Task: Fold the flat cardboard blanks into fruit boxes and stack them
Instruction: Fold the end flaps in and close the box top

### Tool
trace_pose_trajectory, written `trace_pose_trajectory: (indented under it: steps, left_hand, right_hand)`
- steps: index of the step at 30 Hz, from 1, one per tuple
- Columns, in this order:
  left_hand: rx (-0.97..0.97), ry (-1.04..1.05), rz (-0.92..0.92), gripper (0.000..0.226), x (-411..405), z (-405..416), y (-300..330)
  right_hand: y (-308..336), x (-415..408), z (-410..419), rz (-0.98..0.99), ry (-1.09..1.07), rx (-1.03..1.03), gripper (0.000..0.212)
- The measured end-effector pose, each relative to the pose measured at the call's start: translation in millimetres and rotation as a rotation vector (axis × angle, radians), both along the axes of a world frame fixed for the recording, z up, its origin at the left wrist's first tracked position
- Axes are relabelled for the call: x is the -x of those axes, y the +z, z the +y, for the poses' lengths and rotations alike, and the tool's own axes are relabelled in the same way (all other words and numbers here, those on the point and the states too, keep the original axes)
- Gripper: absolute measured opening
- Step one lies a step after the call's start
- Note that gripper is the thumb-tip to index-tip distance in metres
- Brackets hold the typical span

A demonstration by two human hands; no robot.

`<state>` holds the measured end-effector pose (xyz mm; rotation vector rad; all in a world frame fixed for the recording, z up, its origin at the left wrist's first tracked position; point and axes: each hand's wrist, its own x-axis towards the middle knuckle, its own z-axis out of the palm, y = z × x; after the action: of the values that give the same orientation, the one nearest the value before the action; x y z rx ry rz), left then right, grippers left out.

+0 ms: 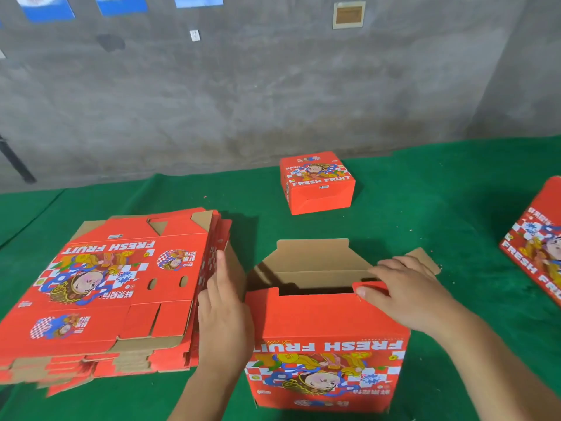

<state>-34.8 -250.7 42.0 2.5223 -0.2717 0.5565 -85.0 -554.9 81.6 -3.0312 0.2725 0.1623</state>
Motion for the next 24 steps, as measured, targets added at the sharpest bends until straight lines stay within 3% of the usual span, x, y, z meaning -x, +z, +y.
trace_pose_trajectory:
  steps: [2,6,9,14,17,20,24]
  left_hand:
    - [0.048,-0.028,-0.018,0.090,2.5,-2.6,1.3]
    - [-0.030,-0.156,-0.037,0.063,8.1,-4.9,-0.1]
    - [0.081,-0.279,0.011,0.055,8.1,-0.5,-0.2]
    - [0.014,-0.411,0.065,0.030,-1.6,10.2,4.5]
    - [0.014,-0.436,0.028,0.025,-14.0,0.8,14.0]
    - [0.011,-0.439,0.030,0.021,-36.8,-5.6,26.8]
    - [-0.168,-0.543,-0.053,0.027,-58.3,-18.9,24.8]
  right_hand:
    - [-11.3,4.8,0.9,-0.009,-0.008,0.053,0.072]
    - [-21.4,9.4,14.4,-0.129,-0.081,0.201,0.072]
    - [-23.3,9.8,21.1,-0.230,-0.125,0.215,0.074]
    - [-35.0,12.2,34.2,-0.643,-0.264,-0.122,0.087]
    - [-43.2,13.2,33.7,-0.834,-0.195,-0.342,0.089]
    - [-49.8,18.2,36.7,-0.880,-0.073,-0.438,0.084]
    - [-52.0,23.2,37.3,-0.828,0.013,-0.482,0.078]
